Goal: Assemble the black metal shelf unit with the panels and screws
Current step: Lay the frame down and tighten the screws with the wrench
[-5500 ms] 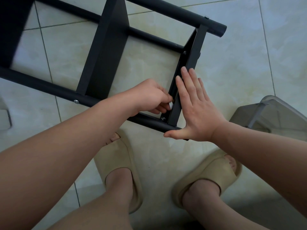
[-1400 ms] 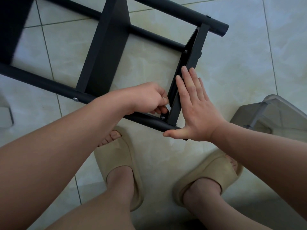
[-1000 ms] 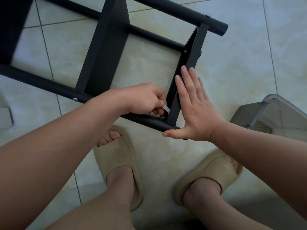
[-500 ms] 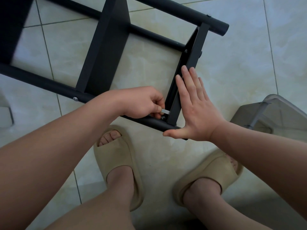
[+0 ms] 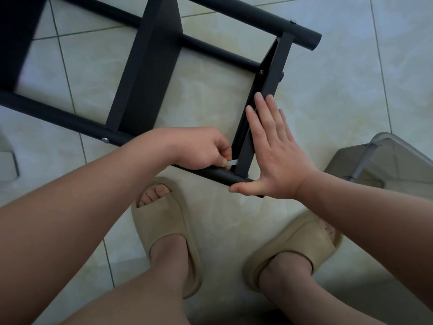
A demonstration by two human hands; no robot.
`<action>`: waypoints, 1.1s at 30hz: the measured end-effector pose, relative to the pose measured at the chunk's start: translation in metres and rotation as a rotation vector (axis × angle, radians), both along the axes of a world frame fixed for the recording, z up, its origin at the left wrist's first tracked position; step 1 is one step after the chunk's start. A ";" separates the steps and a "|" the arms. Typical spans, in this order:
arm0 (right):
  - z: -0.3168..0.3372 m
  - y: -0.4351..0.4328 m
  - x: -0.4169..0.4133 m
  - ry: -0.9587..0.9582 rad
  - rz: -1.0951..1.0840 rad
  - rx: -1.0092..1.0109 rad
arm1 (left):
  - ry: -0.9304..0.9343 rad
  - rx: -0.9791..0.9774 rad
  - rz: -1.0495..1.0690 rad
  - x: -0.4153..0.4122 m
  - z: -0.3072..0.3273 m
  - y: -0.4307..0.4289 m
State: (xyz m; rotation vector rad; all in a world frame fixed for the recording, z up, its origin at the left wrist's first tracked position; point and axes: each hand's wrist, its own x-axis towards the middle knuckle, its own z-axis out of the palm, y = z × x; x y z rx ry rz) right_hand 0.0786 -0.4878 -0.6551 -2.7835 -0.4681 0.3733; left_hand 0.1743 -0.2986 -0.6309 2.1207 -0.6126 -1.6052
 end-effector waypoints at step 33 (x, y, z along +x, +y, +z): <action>0.119 -0.035 0.114 0.284 -0.468 -0.012 | -0.886 0.122 -0.008 0.143 0.078 -0.046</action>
